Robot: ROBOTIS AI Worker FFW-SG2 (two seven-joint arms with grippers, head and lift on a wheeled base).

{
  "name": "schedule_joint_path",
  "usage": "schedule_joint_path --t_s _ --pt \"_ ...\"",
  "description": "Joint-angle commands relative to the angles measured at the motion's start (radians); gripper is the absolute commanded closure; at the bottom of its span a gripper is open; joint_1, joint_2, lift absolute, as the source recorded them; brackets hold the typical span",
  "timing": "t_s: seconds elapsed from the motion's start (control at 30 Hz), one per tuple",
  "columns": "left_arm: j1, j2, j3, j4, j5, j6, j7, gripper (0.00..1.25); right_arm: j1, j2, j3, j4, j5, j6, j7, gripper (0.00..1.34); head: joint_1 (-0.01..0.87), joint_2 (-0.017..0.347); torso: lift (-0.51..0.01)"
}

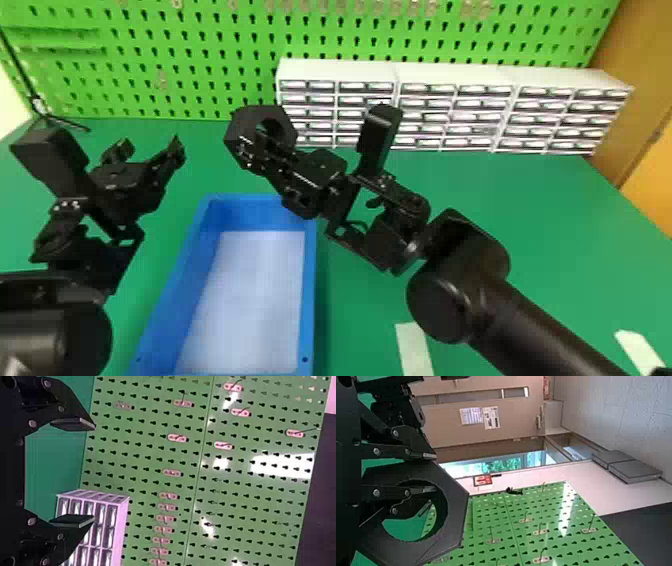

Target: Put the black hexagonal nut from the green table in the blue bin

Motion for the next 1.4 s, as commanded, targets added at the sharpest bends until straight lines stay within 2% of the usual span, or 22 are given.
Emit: schedule_joint_path --t_s 0.0,0.23,0.33,0.4,0.57,1.07,1.37 --pt "-0.001 0.000 -0.001 0.002 0.001 -0.003 0.001 0.43 -0.001 0.005 0.016 0.002 -0.007 0.000 0.000 0.97 0.692 0.008 -0.097" --pt "-0.002 0.000 -0.001 0.003 0.002 -0.005 0.001 0.43 -0.002 0.011 0.026 0.008 -0.041 0.044 0.000 0.97 0.692 0.008 -0.097" --pt "-0.002 0.000 -0.001 0.003 0.002 -0.005 0.001 0.43 -0.004 0.019 0.008 0.008 -0.095 0.179 0.003 0.82 0.692 0.008 -0.097" --pt "-0.002 0.000 -0.001 0.003 0.002 -0.005 0.001 0.43 -0.004 0.019 0.005 0.008 -0.095 0.201 0.010 0.70 0.692 0.008 -0.097" --pt "-0.002 0.000 -0.001 0.005 0.002 -0.006 0.001 0.43 -0.001 0.020 0.000 0.007 -0.095 0.212 0.013 0.61 0.692 0.008 -0.097" --pt "-0.002 0.000 -0.001 0.005 0.006 -0.008 0.001 0.43 0.021 0.022 -0.044 0.001 -0.064 0.226 0.014 0.61 0.692 0.008 -0.097" --pt "0.001 0.000 0.002 0.005 0.009 -0.011 0.001 0.43 0.093 0.039 -0.204 -0.018 0.040 0.226 0.022 0.61 0.692 0.008 -0.097"
